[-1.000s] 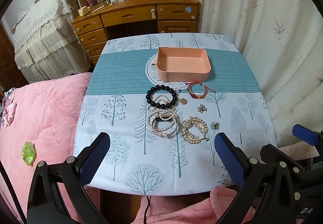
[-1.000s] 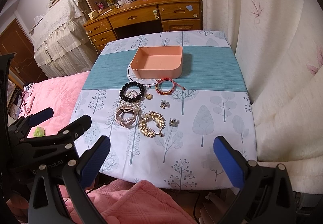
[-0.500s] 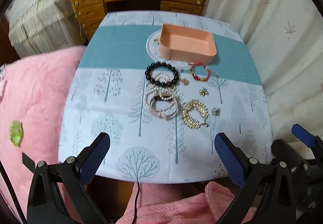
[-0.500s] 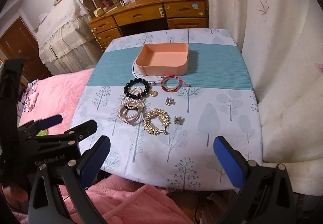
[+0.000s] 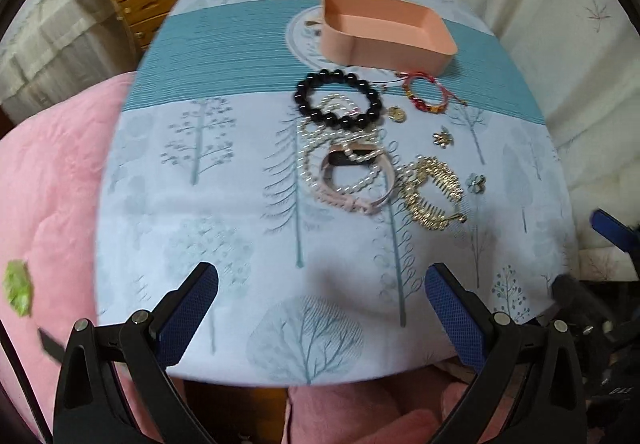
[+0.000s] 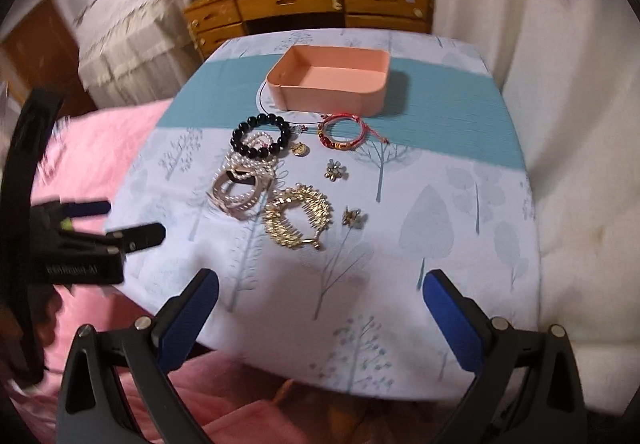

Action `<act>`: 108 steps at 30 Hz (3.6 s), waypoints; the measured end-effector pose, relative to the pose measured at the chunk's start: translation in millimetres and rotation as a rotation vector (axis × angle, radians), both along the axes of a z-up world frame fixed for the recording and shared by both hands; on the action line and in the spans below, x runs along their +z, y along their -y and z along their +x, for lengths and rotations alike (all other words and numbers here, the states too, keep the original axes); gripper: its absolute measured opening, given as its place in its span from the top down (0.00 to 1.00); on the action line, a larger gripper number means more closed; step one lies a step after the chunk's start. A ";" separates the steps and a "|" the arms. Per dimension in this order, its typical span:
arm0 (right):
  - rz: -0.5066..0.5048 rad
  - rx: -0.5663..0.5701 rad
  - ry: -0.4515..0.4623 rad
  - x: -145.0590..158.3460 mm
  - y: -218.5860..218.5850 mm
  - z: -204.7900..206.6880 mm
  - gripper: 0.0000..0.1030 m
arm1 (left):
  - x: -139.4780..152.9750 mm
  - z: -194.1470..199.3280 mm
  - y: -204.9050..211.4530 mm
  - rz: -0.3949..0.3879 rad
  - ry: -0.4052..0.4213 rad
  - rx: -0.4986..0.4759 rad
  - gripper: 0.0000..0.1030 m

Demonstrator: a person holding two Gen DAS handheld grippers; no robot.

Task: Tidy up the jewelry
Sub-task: 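Grasp the pink-strap watch with the left tool while the right tool grasps the gold hair comb, then carry the watch and comb into the pink tray and open both tools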

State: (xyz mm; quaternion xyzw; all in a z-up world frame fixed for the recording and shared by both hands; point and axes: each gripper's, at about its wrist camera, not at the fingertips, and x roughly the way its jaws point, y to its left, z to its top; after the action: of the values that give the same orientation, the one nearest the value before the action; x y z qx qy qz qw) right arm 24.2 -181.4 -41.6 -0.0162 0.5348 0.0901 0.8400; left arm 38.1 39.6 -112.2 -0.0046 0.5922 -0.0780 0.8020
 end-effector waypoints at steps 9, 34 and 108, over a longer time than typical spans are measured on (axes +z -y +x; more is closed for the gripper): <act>-0.028 0.107 -0.032 -48.2 -30.0 12.9 0.01 | -27.1 36.6 9.7 -0.102 0.035 -0.146 0.01; -0.043 0.101 0.039 -116.6 -59.0 58.2 0.07 | -75.2 70.3 33.2 -0.070 0.024 -0.167 0.36; 0.088 -0.151 0.216 -81.6 15.6 247.4 0.25 | -19.6 285.2 36.0 -0.326 0.169 0.019 0.37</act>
State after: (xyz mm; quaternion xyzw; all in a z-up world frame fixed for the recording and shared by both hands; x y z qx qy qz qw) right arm 271.6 -197.0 -123.2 0.0514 0.4366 0.0479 0.8969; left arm 323.3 3.5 -131.8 -0.1338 0.5023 -0.1654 0.8381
